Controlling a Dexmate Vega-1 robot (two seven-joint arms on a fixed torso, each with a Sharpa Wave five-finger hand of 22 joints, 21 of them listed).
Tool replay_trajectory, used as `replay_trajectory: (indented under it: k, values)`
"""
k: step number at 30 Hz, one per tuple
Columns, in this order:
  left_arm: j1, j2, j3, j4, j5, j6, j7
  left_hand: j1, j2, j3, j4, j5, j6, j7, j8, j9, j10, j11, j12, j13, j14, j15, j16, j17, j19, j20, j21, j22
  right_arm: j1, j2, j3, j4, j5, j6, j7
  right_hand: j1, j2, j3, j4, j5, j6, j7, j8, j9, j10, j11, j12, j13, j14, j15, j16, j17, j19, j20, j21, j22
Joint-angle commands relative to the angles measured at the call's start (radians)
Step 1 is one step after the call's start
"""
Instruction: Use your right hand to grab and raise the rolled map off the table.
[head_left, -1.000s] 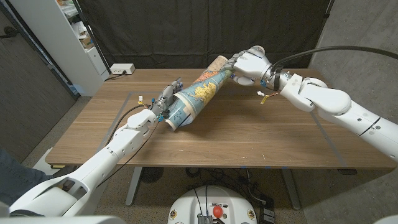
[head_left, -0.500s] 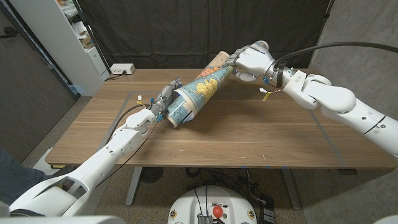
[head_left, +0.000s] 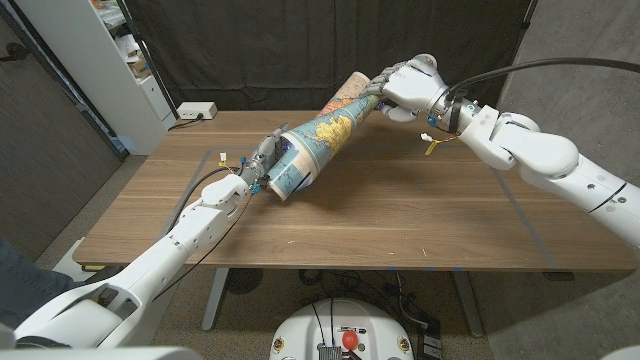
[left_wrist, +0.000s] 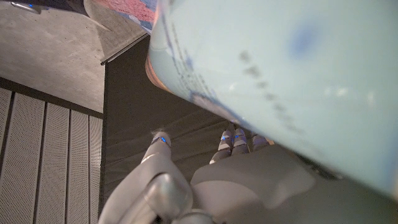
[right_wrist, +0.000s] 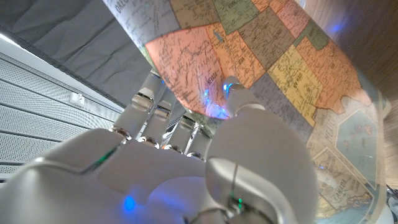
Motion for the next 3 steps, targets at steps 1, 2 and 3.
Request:
replay_trajectory:
  k: [1,2,3]
  values:
    - [0.006,0.003,-0.001,-0.008,-0.001,0.004,0.005,0.001,0.009,0.004,-0.008,0.003,0.009,0.001,0.006,0.001,0.002,-0.002,0.005,0.005,0.000,0.009,0.006,0.002,-0.071,0.005,0.003,0.006,0.003,0.011,0.003,-0.002,-0.006,-0.009,-0.014,0.008,0.004,0.003,0.001,-0.003,0.012,-0.004,-0.005,0.002,0.005,0.001,-0.006,0.003,0.010,-0.124,-0.001,0.004,0.004,-0.005,0.004,0.001]
    - [0.007,0.003,-0.001,-0.009,-0.001,0.004,0.006,0.001,0.010,0.003,-0.008,0.003,0.009,0.002,0.006,0.001,0.003,-0.001,0.005,0.005,0.000,0.008,0.006,0.002,-0.071,0.005,0.003,0.006,0.002,0.012,0.002,-0.001,-0.009,-0.011,-0.017,0.008,0.004,0.003,0.001,-0.004,0.012,-0.004,-0.005,0.002,0.005,0.001,-0.006,0.003,0.010,-0.124,-0.001,0.004,0.004,-0.005,0.004,0.001]
    - [0.007,0.003,-0.001,-0.009,0.000,0.003,0.005,0.001,0.010,0.003,-0.008,0.003,0.009,0.002,0.006,0.001,0.003,-0.002,0.005,0.005,0.000,0.009,0.006,0.002,-0.071,0.005,0.003,0.006,0.001,0.013,0.001,0.000,-0.011,-0.013,-0.020,0.008,0.005,0.002,0.002,-0.004,0.013,-0.004,-0.005,0.002,0.003,0.001,-0.007,0.003,0.010,-0.123,0.000,0.006,0.004,-0.005,0.005,0.001]
